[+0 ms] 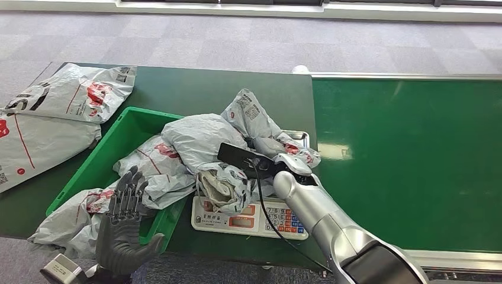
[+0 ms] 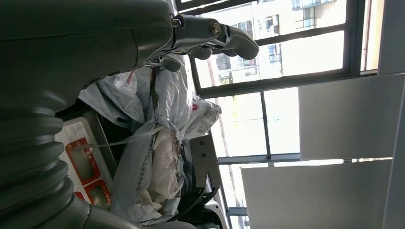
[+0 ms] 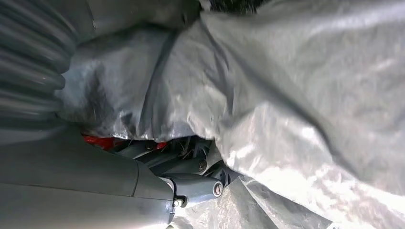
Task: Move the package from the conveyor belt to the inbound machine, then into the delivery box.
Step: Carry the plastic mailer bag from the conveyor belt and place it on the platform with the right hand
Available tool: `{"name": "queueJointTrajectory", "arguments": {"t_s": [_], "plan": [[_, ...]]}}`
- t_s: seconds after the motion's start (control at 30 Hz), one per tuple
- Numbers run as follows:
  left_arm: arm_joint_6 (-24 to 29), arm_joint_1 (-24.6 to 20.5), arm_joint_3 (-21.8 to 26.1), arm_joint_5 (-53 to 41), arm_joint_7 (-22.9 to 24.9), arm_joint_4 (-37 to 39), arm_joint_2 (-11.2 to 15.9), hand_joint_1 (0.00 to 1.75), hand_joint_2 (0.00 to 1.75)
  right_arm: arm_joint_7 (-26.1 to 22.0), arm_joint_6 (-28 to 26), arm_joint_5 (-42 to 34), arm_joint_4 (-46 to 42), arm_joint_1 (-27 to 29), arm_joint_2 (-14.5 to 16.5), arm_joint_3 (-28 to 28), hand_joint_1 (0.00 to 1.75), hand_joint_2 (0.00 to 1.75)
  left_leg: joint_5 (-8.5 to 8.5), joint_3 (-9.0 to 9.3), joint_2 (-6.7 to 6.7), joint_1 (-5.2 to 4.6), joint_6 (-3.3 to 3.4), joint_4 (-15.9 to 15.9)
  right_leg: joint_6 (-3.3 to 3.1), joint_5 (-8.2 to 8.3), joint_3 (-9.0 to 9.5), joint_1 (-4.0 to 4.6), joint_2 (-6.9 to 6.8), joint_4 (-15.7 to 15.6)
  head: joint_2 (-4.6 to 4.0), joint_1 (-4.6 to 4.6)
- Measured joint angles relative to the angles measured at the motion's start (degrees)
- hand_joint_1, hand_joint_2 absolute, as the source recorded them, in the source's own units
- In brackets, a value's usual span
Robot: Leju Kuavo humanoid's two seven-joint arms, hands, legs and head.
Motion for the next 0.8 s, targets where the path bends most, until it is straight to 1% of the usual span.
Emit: {"name": "queueJointTrajectory", "arguments": {"t_s": [0.13, 0.2, 0.3, 0.37, 0.47, 0.57, 0.67, 0.73, 0.8], "plan": [[0.0, 0.0, 0.2, 0.0, -0.1, 0.0, -0.2, 0.00, 1.75, -0.1, -0.1, 0.0, 0.9, -0.5, 0.3, 0.0, 0.00, 1.75, 0.02, 0.02, 0.00, 0.00, -0.02, 0.0, -0.01, 0.01, 0.01, 0.00, 0.01, 0.0, 0.00, 0.00], [0.2, 0.0, 0.4, -0.5, -0.2, 0.0, -0.3, 0.00, 1.75, -1.2, -1.1, -0.2, 1.1, -0.5, 0.4, 0.1, 0.00, 1.75, 0.02, 0.02, 0.01, 0.00, -0.02, 0.0, -0.01, 0.01, 0.01, 0.00, 0.01, 0.0, 0.00, 0.00], [1.2, 0.0, 0.7, -2.0, -0.1, -0.5, -0.7, 0.00, 1.75, -6.3, -4.1, -3.1, -0.1, 0.5, 0.4, 0.0, 0.00, 1.75, 0.02, 0.00, 0.01, 0.00, -0.03, 0.0, -0.01, 0.02, -0.03, 0.00, 0.01, 0.0, 0.00, 0.00], [2.7, -0.3, 0.9, -3.8, 0.4, -1.5, -1.1, 0.00, 1.75, -10.8, -5.9, -6.9, -3.4, 2.3, 0.4, -0.6, 0.00, 1.75, 0.02, -0.03, 0.01, 0.00, -0.03, 0.0, -0.01, 0.02, -0.07, 0.00, 0.01, 0.0, 0.00, -0.01], [6.6, -1.8, 0.8, -8.3, 2.0, -3.4, -1.5, 0.00, 1.75, -15.5, -9.7, -13.0, -14.1, 7.3, 0.5, -2.6, 0.00, 1.75, 0.03, -0.10, -0.08, 0.01, -0.03, 0.0, -0.01, 0.01, -0.13, 0.01, -0.10, 0.0, 0.00, -0.01], [10.5, -4.5, 0.4, -13.5, 3.9, -4.7, -1.3, 0.00, 1.75, -16.9, -15.9, -16.2, -28.4, 14.0, -0.1, -5.3, 0.00, 1.75, 0.02, -0.17, -0.17, 0.01, -0.02, 0.0, -0.02, -0.01, -0.18, 0.00, -0.19, 0.0, 0.00, 0.00], [12.8, -7.8, -1.1, -18.9, 7.3, -4.9, -0.5, 0.00, 1.75, -15.4, -20.7, -15.8, -41.4, 20.7, -1.9, -7.7, 0.00, 1.75, 0.00, -0.21, -0.17, 0.00, 0.01, 0.0, 0.01, -0.04, -0.24, -0.05, -0.20, 0.0, 0.00, 0.00], [14.5, -10.7, -2.7, -23.7, 10.8, -4.8, 0.2, 0.00, 1.75, -13.6, -22.9, -15.2, -48.7, 25.1, -3.2, -9.8, 0.00, 1.75, -0.02, -0.25, -0.20, 0.00, 0.04, 0.0, 0.04, -0.04, -0.26, -0.10, -0.26, 0.0, 0.00, 0.00], [16.2, -13.8, -4.9, -29.0, 14.7, -4.4, 0.8, 0.00, 1.75, -13.3, -24.6, -15.9, -54.8, 29.5, -4.2, -12.4, 0.00, 1.75, -0.04, -0.26, -0.21, -0.02, 0.08, 0.1, 0.09, -0.02, -0.26, -0.14, -0.29, 0.0, 0.00, 0.00]]}}
